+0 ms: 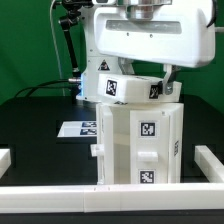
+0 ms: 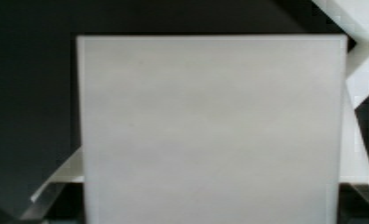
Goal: Assemble cabinet
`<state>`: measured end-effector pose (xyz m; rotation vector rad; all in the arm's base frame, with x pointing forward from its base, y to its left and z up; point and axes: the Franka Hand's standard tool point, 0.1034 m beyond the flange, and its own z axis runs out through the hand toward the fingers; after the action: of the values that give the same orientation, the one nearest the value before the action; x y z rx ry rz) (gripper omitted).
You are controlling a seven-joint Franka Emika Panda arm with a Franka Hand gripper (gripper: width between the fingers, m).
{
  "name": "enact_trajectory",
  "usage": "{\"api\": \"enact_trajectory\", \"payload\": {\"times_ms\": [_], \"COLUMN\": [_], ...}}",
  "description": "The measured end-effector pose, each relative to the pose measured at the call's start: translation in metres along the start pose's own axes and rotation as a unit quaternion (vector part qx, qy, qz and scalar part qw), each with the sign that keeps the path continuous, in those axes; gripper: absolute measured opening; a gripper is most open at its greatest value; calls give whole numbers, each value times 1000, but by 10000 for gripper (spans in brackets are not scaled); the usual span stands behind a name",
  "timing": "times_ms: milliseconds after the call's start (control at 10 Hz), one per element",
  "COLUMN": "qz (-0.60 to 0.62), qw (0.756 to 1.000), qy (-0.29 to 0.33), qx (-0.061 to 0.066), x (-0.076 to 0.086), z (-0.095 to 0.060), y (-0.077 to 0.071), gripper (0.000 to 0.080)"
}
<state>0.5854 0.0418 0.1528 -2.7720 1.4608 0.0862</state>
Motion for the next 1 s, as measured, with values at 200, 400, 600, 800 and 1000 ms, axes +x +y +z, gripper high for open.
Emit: {"api": "enact_trajectory", "payload": {"times_ms": [200,400,600,800,1000], "qz": [70,126,182,218,260], "qw": [998,992,983,976,966], "qy": [0,0,0,0,-1], "qx": [1,2,2,1,0], "x": [0,-3,-6,-11,-13], "z": [0,0,0,0,-1], "y": [-1,-3,-5,-8,-12], "gripper": [563,563,563,563,563]}}
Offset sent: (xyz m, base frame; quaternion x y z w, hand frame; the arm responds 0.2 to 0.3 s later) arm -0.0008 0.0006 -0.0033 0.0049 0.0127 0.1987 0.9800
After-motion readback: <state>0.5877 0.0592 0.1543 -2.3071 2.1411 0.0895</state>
